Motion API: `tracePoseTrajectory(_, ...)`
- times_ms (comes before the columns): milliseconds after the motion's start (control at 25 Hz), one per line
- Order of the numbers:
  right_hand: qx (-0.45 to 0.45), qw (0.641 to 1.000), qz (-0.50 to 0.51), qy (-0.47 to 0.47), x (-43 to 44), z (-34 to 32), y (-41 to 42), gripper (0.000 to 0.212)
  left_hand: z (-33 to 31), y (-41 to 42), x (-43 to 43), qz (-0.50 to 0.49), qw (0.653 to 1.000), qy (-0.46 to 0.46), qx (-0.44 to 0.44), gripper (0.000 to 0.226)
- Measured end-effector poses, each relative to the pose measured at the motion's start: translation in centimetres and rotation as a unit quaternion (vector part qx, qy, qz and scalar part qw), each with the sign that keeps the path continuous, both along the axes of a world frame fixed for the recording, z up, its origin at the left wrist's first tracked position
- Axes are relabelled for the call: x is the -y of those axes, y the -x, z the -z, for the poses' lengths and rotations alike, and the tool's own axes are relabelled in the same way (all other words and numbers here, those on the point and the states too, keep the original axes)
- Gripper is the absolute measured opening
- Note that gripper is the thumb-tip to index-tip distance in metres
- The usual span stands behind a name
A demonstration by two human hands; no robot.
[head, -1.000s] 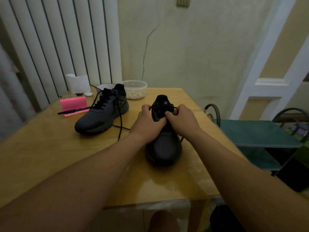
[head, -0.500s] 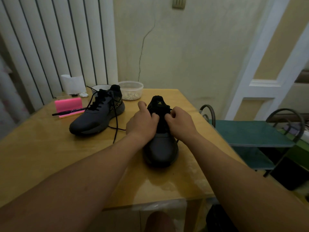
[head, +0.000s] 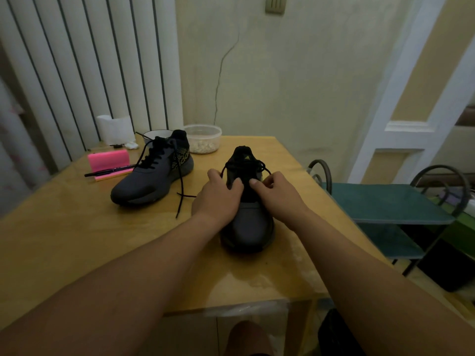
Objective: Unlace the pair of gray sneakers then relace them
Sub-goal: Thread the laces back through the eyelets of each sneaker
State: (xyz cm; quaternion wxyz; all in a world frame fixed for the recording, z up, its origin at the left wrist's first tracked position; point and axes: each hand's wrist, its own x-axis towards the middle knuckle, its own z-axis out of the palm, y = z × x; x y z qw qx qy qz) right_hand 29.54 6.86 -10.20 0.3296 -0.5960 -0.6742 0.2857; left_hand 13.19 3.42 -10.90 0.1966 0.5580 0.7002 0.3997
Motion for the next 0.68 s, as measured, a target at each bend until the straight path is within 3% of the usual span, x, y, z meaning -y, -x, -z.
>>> tracePoseTrajectory(120,-0.026,0.999,-0.025,0.030,1.5,1.6,-0.7,0.059,1.7,-0.6,2.6,0.046,0.993,-0.036,0.106,0.070)
tracePoseTrajectory(240,-0.064,0.997,-0.052,0.008,1.8,2.6,-0.2,0.048,3.2,-1.5,3.0,0.081,0.982,-0.028,0.167,0.045)
tracePoseTrajectory(480,-0.083,0.995,-0.033,-0.038,-3.0,1.2,0.4,0.037,1.4,-2.4,-2.8,0.093,0.976,-0.049,0.189,0.041)
tracePoseTrajectory(680,-0.087,0.994,-0.066,-0.002,-7.0,1.3,-0.5,0.037,2.1,-1.4,-7.6,0.087,0.970,-0.044,0.222,0.040)
